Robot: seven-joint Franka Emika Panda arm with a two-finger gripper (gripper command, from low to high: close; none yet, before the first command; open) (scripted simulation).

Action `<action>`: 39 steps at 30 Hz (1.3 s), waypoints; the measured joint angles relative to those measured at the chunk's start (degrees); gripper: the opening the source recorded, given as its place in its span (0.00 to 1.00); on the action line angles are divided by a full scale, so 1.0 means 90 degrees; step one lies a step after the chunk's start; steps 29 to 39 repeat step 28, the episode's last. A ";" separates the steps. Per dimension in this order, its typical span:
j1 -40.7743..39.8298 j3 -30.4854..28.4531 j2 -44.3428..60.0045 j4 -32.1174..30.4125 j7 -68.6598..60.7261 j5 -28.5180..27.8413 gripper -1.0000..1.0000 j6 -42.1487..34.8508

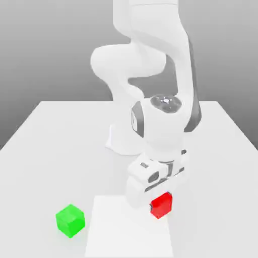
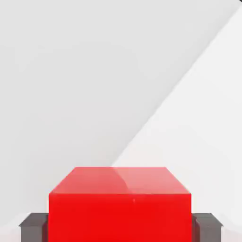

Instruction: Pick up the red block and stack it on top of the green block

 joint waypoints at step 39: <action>-0.2591 -0.0980 -0.0267 0.1133 -0.1120 0.0580 1.00 -0.1421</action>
